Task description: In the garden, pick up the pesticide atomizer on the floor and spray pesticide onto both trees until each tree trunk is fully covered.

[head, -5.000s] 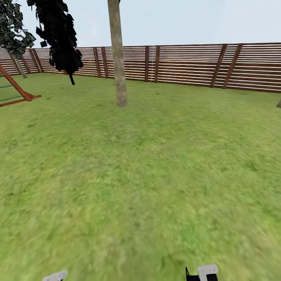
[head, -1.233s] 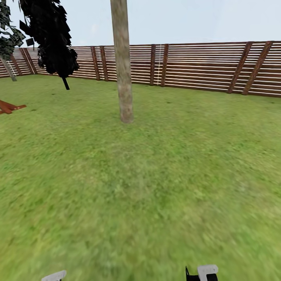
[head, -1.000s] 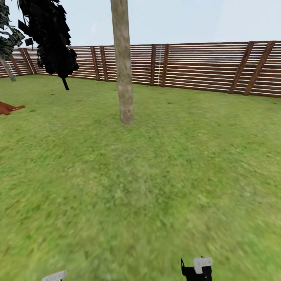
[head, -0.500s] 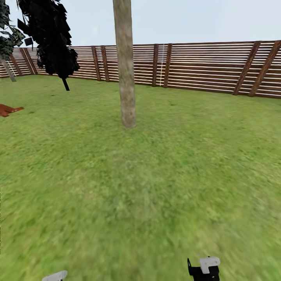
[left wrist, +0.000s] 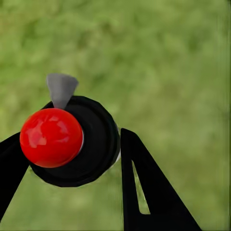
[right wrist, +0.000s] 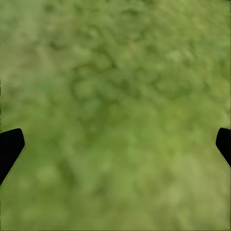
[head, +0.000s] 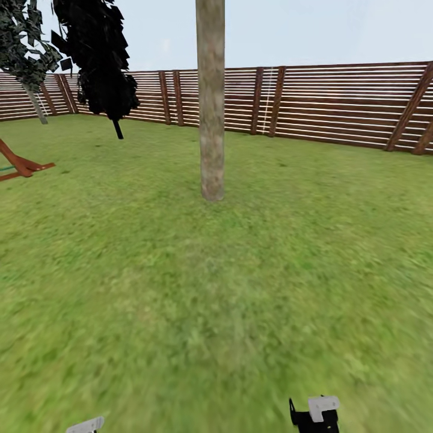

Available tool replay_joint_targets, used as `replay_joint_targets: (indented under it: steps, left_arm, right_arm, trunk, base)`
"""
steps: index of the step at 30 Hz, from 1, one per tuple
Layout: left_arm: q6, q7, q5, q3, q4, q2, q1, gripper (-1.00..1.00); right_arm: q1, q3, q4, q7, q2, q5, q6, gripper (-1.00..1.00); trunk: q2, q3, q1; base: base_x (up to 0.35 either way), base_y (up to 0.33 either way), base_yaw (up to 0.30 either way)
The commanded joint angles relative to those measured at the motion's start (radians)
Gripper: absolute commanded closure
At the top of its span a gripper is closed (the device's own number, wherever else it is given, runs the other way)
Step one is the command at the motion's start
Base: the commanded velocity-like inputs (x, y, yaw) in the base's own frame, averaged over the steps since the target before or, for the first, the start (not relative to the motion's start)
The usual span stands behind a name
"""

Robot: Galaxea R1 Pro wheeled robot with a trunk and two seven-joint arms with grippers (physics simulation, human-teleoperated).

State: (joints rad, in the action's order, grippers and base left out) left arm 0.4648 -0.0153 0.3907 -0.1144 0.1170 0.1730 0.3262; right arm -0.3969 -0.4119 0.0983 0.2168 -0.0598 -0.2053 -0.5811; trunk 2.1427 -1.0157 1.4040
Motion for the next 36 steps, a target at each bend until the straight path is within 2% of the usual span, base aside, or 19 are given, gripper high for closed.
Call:
replay_joint_targets:
  steps: [1, 2, 3, 5, 7, 10, 13, 36]
  left_arm:
    - [0.003, -0.002, 0.008, -0.008, 0.0, 0.0, 0.0, 1.0]
    - [0.003, -0.002, 0.008, -0.008, 0.0, 0.0, 0.0, 1.0]
    - [0.003, -0.002, 0.008, -0.009, 0.0, 0.0, 0.0, 1.0]
    - [0.003, -0.002, 0.008, -0.008, 0.0, 0.0, 0.0, 1.0]
    - [0.003, -0.002, 0.008, -0.009, 0.0, 0.0, 0.0, 1.0]
    - [0.003, -0.002, 0.008, -0.008, 0.0, 0.0, 0.0, 1.0]
    - [0.003, -0.002, 0.008, -0.009, 0.0, 0.0, 0.0, 1.0]
    - [0.003, -0.002, 0.008, -0.01, 0.0, 0.0, 0.0, 1.0]
  right_arm:
    - [0.0, -0.009, 0.0, -0.019, -0.007, -0.009, -0.002, -1.0]
    - [0.0, -0.007, 0.0, -0.063, -0.02, -0.012, -0.002, -1.0]
    - [0.0, -0.005, 0.001, -0.141, -0.036, -0.015, -0.002, -1.0]
    - [0.0, -0.004, 0.0, -0.191, -0.044, -0.023, -0.003, -1.0]
    - [0.0, -0.001, 0.0, -0.208, -0.047, -0.049, -0.003, -1.0]
    - [0.0, 0.006, 0.0, -0.213, -0.049, -0.107, -0.002, -1.0]
    - [0.0, 0.005, 0.0, -0.214, -0.049, -0.122, -0.002, -1.0]
    - [0.0, 0.004, 0.0, -0.214, -0.048, -0.124, -0.002, -1.0]
  trunk:
    - [0.0, -0.001, 0.0]
    - [0.0, -0.001, 0.0]
    - [0.0, -0.001, 0.0]
    - [0.0, -0.001, 0.0]
    - [0.0, -0.001, 0.0]
    - [0.0, -0.001, 0.0]
    - [0.0, -0.001, 0.0]
    - [0.0, -0.001, 0.0]
  base:
    - [0.339, 0.0, 0.001]
    - [0.339, 0.0, 0.001]
    - [0.339, 0.0, 0.0]
    - [0.339, 0.0, 0.0]
    - [0.339, 0.0, 0.0]
    - [0.339, 0.0, 0.0]
    - [0.339, 0.0, 0.0]
    - [0.339, 0.0, 0.0]
